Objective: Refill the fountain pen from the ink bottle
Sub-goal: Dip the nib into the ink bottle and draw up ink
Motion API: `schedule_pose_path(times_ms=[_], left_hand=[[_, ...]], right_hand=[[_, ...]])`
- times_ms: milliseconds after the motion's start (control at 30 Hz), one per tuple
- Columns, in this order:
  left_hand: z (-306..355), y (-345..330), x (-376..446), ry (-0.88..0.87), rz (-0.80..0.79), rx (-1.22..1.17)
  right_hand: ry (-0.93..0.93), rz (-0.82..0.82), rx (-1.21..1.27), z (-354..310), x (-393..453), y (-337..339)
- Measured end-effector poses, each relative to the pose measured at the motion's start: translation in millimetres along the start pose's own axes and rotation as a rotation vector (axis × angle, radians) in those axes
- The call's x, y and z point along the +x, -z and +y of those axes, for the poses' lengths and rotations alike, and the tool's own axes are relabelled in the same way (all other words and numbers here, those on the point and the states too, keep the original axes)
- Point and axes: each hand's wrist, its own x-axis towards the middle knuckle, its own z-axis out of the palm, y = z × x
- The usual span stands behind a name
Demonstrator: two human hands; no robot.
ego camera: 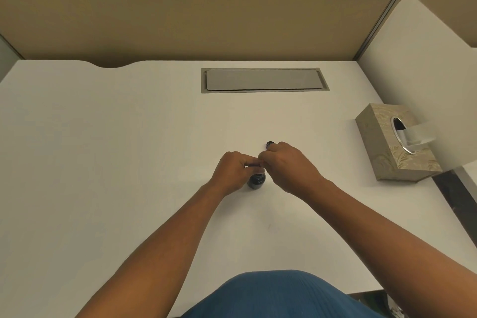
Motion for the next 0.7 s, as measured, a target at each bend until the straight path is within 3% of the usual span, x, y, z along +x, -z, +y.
schedule_pose_path(times_ms=[400,700], left_hand=[[6.2,1.2,-1.8,-0.034,-0.024,-0.002],[3.9,2.8,-0.5,-0.012,-0.006,0.023]], right_hand=[[-0.139,-0.057,-0.113,-5.7,1.9,-2.5],[-0.075,-0.031,-0.010,-2.1,0.6,-1.2]])
